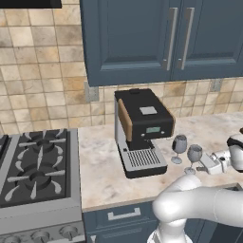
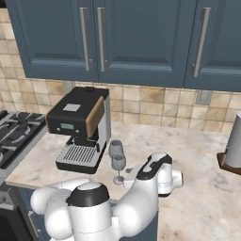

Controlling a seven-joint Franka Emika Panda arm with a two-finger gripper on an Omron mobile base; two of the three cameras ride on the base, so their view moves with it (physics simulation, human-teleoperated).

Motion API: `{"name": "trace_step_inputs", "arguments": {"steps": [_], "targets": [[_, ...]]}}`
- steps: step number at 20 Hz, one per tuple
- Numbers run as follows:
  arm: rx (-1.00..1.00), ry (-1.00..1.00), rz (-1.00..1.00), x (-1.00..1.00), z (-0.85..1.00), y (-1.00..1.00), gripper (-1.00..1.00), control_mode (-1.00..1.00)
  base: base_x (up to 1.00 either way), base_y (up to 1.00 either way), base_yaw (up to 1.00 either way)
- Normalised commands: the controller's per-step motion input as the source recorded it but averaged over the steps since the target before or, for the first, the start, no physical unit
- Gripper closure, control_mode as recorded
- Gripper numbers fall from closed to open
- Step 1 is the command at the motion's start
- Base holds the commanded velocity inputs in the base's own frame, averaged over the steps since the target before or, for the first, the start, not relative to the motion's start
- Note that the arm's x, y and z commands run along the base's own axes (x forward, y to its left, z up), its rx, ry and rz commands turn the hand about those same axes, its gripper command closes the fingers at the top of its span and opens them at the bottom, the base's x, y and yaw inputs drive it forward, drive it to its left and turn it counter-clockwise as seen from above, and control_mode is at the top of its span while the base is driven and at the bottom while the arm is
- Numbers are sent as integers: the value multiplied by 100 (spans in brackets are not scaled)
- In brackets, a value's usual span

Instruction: Retrieve the wine glasses from the counter and place one next to each plate.

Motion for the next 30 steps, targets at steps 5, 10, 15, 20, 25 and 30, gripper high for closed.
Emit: {"name": "trace_step_inputs", "arguments": {"steps": [5,10,15,20,25,30], "targets": [[0,1,0,3,-10,6,-100,-100,0,0,0],[1,6,0,0,-6,15,-100,-100,0,0,0],[0,6,0,0,-2,15,-100,-100,0,0,0],[2,7,0,0,-10,17,-100,-100,0,0,0],[0,6,0,0,-21,13,-100,-100,0,0,0],[0,1,-4,0,-23,28,-100,-100,0,0,0]]}}
